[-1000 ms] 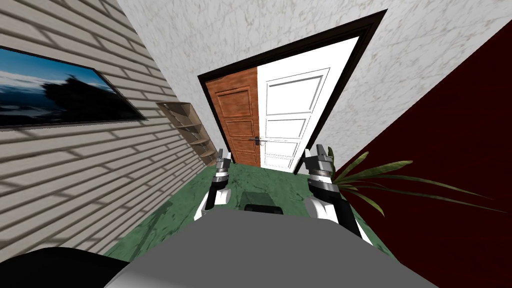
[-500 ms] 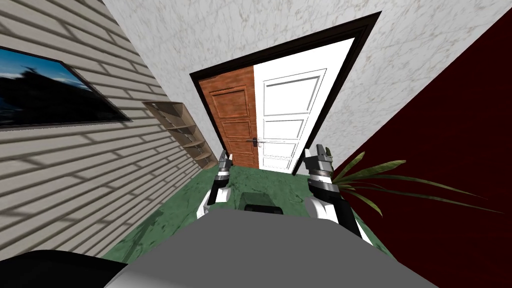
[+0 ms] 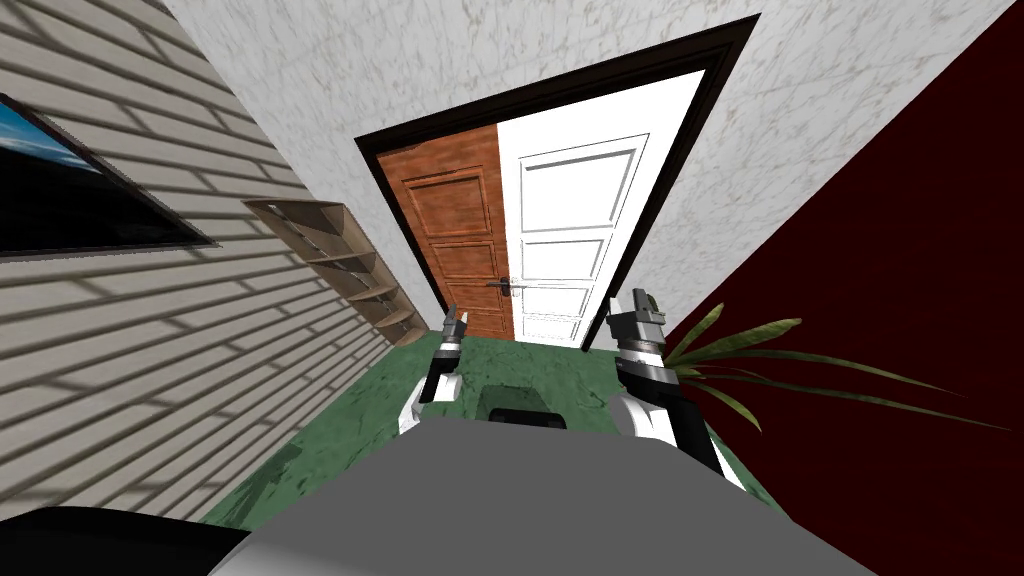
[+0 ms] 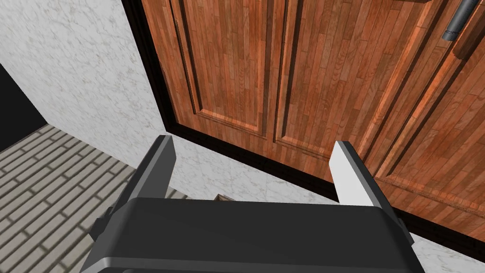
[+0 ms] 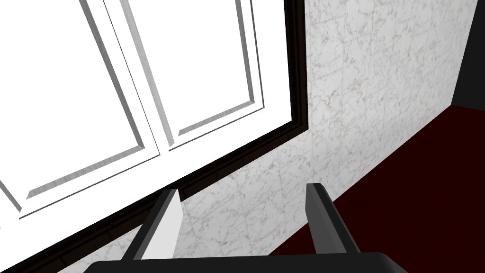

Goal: Pull the door open

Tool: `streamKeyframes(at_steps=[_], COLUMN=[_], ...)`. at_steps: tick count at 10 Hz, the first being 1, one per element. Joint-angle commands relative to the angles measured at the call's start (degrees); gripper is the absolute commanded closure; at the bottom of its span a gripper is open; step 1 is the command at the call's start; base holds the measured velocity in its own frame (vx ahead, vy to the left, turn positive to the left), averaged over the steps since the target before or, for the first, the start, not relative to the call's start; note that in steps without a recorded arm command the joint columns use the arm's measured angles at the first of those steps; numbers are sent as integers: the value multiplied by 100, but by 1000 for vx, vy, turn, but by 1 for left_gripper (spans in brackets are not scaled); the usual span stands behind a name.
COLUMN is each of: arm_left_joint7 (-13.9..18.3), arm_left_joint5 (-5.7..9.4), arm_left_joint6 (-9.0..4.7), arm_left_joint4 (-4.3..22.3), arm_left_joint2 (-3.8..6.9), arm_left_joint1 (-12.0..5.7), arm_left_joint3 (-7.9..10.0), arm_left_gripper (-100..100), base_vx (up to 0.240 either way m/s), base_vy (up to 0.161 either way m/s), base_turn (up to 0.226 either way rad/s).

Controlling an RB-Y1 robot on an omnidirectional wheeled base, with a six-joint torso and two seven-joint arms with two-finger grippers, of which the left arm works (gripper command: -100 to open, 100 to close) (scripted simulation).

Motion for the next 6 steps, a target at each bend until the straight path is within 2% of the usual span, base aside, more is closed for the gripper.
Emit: streamKeyframes(at_steps=[1, 6], arm_left_joint7=[34, 121], arm_left_joint5=[16, 58], arm_left_joint6=[103, 289], arm_left_joint4=[199, 913], arm_left_joint2=[66, 259], arm_left_joint1=[-120, -470], arm_left_joint3=[26, 91], arm_left_gripper=[-100, -100], base_vx=[105, 100], base_vy=[-13, 2], base_turn=[-98, -85])
